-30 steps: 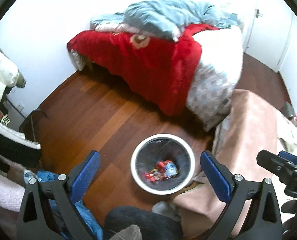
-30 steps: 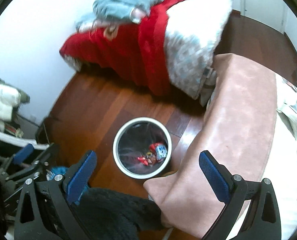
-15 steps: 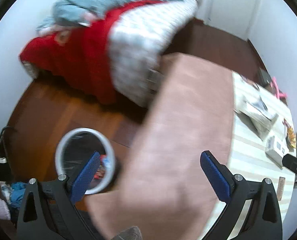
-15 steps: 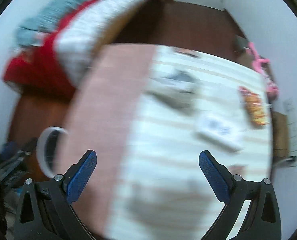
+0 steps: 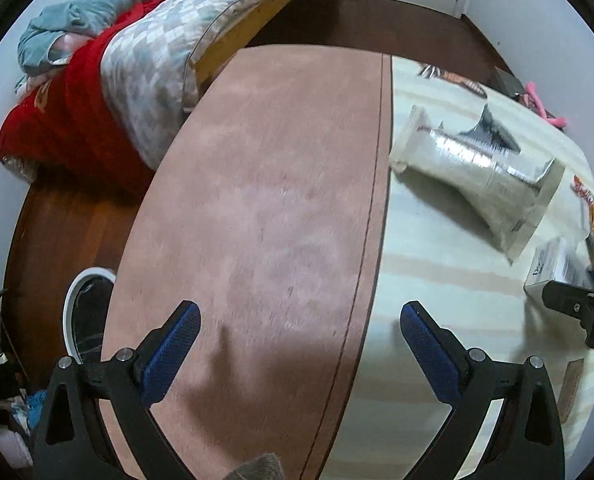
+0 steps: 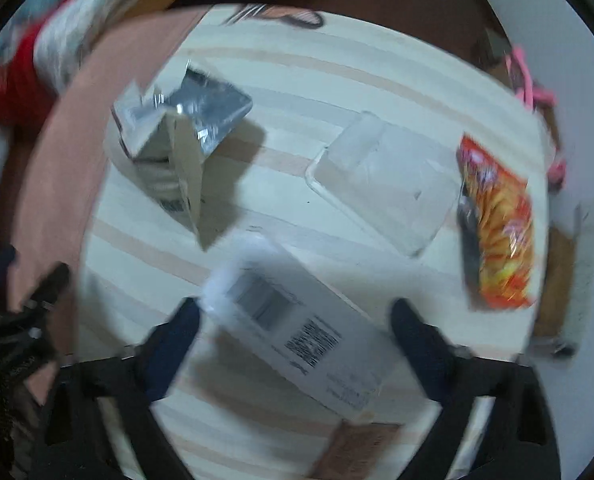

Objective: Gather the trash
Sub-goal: 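Move both tools back toward the table, then grasp the white barcode box with the right tool while the left tool grasps the silver wrapper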

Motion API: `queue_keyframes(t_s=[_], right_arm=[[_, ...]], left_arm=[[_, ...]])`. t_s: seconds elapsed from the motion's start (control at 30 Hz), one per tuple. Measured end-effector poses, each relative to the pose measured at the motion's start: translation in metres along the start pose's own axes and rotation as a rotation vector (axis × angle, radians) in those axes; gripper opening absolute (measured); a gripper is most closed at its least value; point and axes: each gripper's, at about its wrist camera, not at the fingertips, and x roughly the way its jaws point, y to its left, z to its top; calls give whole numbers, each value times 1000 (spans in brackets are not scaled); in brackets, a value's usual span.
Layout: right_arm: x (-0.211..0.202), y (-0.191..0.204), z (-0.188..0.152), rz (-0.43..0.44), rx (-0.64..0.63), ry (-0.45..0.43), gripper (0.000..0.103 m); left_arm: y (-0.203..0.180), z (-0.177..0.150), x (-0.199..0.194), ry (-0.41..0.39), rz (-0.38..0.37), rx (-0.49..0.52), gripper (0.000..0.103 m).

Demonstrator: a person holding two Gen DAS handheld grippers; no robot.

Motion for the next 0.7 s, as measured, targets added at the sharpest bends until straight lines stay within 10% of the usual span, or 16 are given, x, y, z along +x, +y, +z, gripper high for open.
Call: queue_keyframes(t_s=[0.2,0.37,0.47,0.5,0.7], right_arm=[[-19,-40,-12,-6,254,-92,70],[-18,-30,-24,-2,120,-26,90],[-10,-30,-33,-64,100,-7,82],[-10,-35,-35,-50,129,-11,57],[-21,-51,-40,-18,239,-39,57]], left_arm=[[-18,25,-6,-29,-43,54,102],[-36,42,-21,-124,-49,198,102],[-49,47,-24,-190,-45,332,102],[-55,48,-24,-207,-49,394,102],[-95,45,-12,-250,-97,820,101]])
